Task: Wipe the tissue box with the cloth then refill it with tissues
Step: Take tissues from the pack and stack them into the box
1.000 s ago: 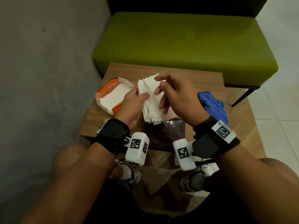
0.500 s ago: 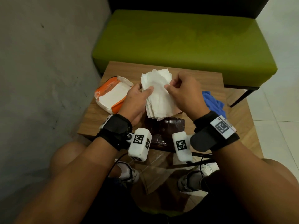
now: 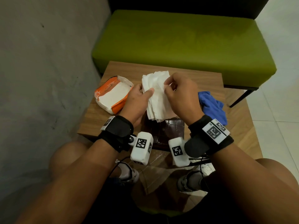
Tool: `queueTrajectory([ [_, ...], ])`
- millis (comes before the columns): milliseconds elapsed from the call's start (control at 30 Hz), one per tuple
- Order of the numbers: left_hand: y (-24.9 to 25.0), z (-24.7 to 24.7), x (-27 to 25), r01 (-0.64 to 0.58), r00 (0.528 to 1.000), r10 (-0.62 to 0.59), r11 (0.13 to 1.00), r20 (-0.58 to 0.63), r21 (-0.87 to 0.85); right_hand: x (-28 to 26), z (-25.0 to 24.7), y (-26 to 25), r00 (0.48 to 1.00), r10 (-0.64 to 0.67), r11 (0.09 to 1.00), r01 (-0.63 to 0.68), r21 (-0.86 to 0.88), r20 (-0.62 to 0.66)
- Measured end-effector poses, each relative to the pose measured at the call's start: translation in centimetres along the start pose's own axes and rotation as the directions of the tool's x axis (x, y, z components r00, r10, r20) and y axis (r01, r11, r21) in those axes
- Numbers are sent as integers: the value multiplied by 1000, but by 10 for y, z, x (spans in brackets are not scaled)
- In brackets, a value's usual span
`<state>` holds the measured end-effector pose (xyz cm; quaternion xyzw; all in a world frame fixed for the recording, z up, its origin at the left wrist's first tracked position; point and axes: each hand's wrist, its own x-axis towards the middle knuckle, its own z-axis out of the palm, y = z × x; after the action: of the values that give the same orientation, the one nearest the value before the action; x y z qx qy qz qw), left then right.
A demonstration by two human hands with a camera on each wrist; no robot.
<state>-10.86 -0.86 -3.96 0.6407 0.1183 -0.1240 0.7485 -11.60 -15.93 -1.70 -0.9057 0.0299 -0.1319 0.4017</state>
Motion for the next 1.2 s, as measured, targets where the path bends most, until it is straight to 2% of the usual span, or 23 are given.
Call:
queueTrajectory([
  [167,-1,1,-1,1,1000,-1,1000,-9,1,-2,5,0,986,69,993,-83,85,149],
  [300,-4,2,-1,-2,1000,2,1000,-6,4,-3,1,-2,987,62,997,-68,29,150],
  [433,-5,3,-5,18,1000,-18,1000,-2,-2,-2,2,0,964,95,995,-95,-13,249],
  [533,-3,4,-11,58,996,-48,989,76,-133,-2,5,-3,949,145,989,-144,-24,279],
  [600,-4,5,-15,28,992,-12,991,122,-129,-2,7,-2,949,179,983,-185,-4,259],
  [700,-9,2,-16,-51,984,68,993,166,-105,-1,3,-3,941,220,954,-263,146,259],
  [767,-11,-1,-14,-61,982,78,993,172,-102,-2,-6,-5,920,273,860,-365,358,283],
  [800,-11,-1,-12,-54,986,68,994,153,-99,-3,-12,-6,921,280,824,-376,424,272],
  [833,-11,-1,-12,-42,990,55,994,130,-100,-3,-17,-6,934,276,827,-351,439,227],
  [900,-9,-1,-11,-12,995,22,994,97,-104,-1,-20,0,972,227,916,-237,324,69],
  [967,-7,0,-11,16,996,-6,993,83,-113,-2,-18,7,987,159,970,-160,181,18],
  [1033,-4,1,-12,37,996,-25,990,88,-138,-4,-13,13,982,147,982,-160,103,119],
  [1100,-2,3,-13,65,995,-49,981,89,-184,-6,-7,18,954,179,975,-205,86,242],
  [1200,2,3,-14,79,995,-62,969,82,-235,-8,-2,23,956,165,982,-183,52,242],
])
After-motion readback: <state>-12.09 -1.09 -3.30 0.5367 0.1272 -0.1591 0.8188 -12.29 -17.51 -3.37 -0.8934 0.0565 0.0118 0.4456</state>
